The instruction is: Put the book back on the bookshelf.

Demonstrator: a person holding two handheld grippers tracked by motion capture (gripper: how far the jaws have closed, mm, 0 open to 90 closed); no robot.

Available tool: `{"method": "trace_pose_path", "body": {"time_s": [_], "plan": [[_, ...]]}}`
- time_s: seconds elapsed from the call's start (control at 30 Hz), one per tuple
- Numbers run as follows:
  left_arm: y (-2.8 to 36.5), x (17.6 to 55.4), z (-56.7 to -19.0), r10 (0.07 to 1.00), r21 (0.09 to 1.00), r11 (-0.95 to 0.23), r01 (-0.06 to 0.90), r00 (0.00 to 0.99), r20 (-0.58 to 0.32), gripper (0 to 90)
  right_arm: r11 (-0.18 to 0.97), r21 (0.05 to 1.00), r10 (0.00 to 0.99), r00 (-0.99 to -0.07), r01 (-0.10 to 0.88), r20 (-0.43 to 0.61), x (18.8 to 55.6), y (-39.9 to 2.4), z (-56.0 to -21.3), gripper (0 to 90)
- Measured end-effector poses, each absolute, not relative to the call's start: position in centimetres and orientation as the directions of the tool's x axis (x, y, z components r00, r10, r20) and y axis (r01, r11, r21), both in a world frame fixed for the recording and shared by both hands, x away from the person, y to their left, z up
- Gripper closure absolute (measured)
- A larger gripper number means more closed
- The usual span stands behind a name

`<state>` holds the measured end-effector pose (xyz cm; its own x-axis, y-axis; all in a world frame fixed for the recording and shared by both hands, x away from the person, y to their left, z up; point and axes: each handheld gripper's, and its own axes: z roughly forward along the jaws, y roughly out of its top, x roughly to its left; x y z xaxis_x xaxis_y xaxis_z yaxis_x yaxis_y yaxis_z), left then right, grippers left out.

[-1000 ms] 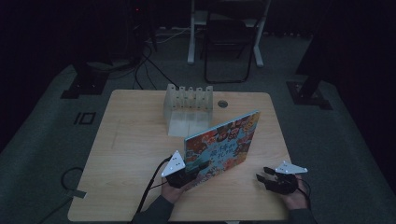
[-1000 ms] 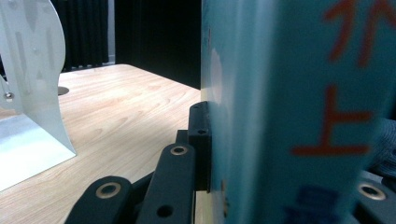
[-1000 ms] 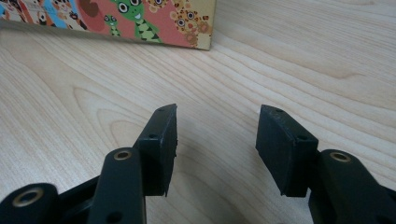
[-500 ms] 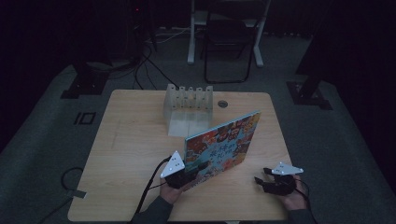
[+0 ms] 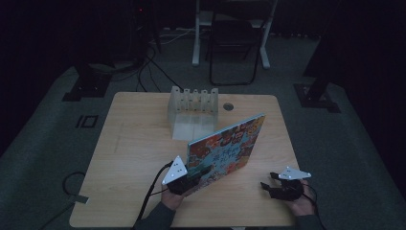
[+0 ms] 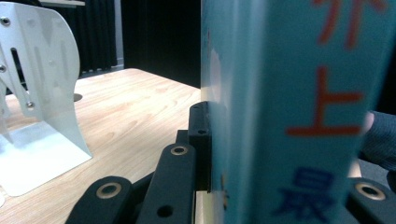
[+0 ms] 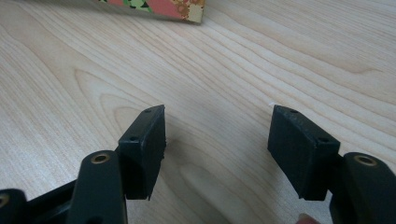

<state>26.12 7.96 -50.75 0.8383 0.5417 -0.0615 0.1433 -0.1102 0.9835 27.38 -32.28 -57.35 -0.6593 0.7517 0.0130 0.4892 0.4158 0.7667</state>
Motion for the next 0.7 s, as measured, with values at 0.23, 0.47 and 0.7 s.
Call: {"method": "trace_pose_path", "body": {"time_s": [0.23,0.47,0.7], "plan": [[8.4,26.0,-50.6,0.550,0.983,-0.106,0.150,0.832,-0.067,81.3,0.416,0.767,0.748,-0.664,0.489,0.017,27.4,-32.3,-57.4,34.6],[8.9,25.8,-50.3,0.556,0.984,-0.097,0.149,0.828,-0.071,81.2,0.432,0.762,0.743,-0.670,0.482,0.003,27.3,-32.1,-57.4,31.9],[9.4,25.6,-50.2,0.564,0.984,-0.092,0.155,0.822,-0.077,81.2,0.435,0.760,0.742,-0.670,0.483,0.001,27.3,-32.0,-57.4,28.7]]}}
